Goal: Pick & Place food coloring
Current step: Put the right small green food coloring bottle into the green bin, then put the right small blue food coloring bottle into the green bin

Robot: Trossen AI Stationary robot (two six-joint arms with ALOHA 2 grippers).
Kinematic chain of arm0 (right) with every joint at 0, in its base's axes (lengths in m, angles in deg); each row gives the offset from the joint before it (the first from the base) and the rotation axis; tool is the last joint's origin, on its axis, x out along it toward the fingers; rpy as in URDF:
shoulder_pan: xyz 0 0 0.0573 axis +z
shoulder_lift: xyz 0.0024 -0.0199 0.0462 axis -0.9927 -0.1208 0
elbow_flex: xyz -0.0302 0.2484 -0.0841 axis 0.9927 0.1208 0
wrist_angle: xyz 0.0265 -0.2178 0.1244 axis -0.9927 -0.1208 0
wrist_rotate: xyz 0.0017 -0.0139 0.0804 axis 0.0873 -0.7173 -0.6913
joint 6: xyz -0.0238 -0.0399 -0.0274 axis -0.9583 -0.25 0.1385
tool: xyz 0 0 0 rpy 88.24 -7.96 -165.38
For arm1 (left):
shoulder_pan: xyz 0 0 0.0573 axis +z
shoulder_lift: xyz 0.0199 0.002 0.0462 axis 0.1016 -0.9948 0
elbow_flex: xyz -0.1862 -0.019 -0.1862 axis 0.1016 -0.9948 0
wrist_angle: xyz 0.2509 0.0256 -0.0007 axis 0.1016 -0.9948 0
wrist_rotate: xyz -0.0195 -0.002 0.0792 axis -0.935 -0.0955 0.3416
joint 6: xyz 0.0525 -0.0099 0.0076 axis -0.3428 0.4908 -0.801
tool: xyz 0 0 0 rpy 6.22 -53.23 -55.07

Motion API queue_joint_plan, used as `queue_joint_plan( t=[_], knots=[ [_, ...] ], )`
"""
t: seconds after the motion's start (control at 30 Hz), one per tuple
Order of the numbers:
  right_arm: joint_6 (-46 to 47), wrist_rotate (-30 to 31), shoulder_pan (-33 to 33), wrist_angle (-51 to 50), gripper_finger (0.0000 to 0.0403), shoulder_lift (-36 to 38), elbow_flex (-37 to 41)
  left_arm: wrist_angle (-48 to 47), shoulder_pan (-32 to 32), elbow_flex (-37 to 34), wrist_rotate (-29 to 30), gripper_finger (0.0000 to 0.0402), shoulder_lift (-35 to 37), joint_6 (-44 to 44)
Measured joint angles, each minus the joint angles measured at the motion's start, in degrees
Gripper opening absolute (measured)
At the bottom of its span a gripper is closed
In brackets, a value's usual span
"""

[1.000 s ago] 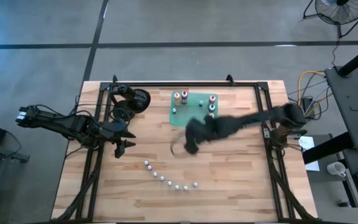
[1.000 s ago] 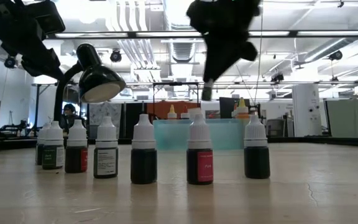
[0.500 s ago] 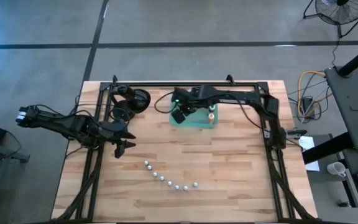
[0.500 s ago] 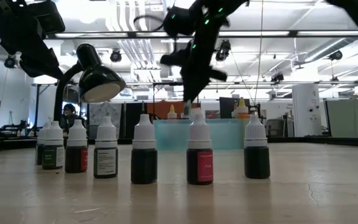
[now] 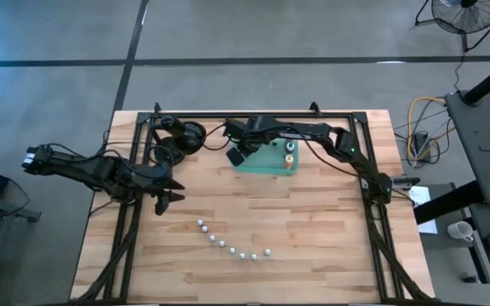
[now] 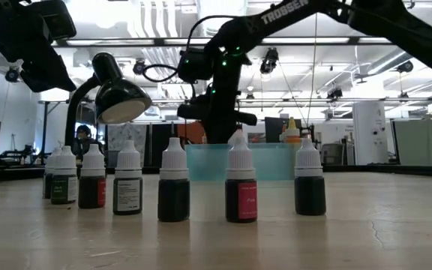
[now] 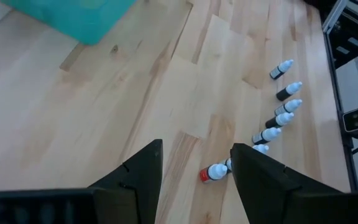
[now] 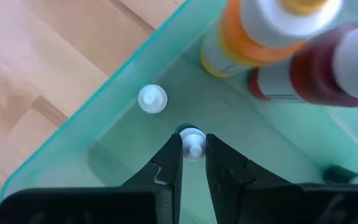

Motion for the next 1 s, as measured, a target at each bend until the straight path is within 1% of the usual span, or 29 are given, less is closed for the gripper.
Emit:
queue_joint_plan(
  t=[0.13, 0.4, 0.6, 0.67, 0.83, 1.0],
  knots=[
    [0.0, -1.8, -0.2, 2.0, 0.0047, -0.7, 0.8, -1.4, 0.0, 0.0, 0.0, 0.0163, 0.7, 0.9],
    [0.1, -1.9, -0.2, 3.7, 0.0049, -0.7, 2.3, -1.9, 0.0, 0.0, 0.1, 0.0163, 1.6, 1.2],
    [-1.7, -1.9, -0.2, 4.8, 0.0053, -0.7, 2.3, -1.8, 0.0, 0.0, 0.2, 0.0163, 1.6, 1.2],
    [-2.2, -1.9, -0.2, 4.8, 0.0063, -0.7, 2.3, -1.8, 0.0, 0.0, 0.2, 0.0163, 1.6, 1.2],
    [-2.3, -1.9, -0.2, 4.4, 0.0106, -0.6, 2.4, -1.8, 0.0, 0.0, 0.2, 0.0163, 1.6, 1.2],
    [-3.0, -1.9, -0.1, 2.8, 0.0143, 1.1, 2.4, -1.8, 0.0, 0.0, 0.2, 0.0163, 1.6, 1.2]
  ],
)
